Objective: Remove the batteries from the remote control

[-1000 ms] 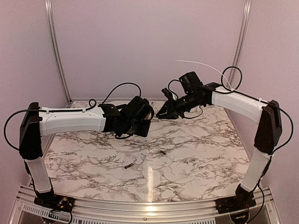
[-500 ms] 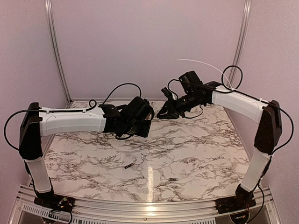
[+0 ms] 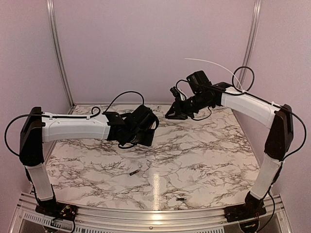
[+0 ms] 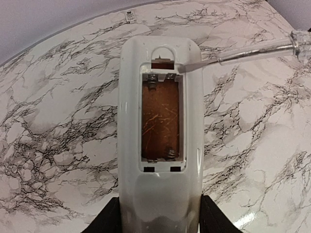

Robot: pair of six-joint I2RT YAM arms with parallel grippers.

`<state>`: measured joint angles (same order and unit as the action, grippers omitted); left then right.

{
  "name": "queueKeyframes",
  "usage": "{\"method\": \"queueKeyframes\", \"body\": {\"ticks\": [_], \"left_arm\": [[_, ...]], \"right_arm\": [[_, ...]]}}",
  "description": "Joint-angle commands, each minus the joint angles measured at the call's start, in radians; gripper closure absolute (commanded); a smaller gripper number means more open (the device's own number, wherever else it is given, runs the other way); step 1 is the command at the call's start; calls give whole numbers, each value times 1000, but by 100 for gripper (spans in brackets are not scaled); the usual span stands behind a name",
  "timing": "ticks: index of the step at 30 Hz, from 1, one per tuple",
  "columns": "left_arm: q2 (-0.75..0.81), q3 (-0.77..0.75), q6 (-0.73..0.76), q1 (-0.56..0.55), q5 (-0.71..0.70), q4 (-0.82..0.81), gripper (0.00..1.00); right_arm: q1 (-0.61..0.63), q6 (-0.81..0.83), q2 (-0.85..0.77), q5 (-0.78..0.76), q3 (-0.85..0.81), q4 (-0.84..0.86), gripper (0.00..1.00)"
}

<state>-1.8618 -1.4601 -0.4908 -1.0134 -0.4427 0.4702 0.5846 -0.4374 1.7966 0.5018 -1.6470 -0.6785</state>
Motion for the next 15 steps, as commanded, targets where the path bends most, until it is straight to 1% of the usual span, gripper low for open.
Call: {"method": "queueKeyframes", "body": {"ticks": [1,6,10,15], "left_arm": [[52,15,-21,2,-1,13,71],[54,11,-21,5,-10,26,71],[57,18,-44,24,11,41,71],[75,78,-62,50,56,49,71]], "right_arm": [[-10,12,-45,-75,-42,-6,100],[-25,15,-59,-109,-50,2,100],[-30,41,-72,-170,-74,-14,100],[-31,63,-110,-249,-73,-17,100]]}}
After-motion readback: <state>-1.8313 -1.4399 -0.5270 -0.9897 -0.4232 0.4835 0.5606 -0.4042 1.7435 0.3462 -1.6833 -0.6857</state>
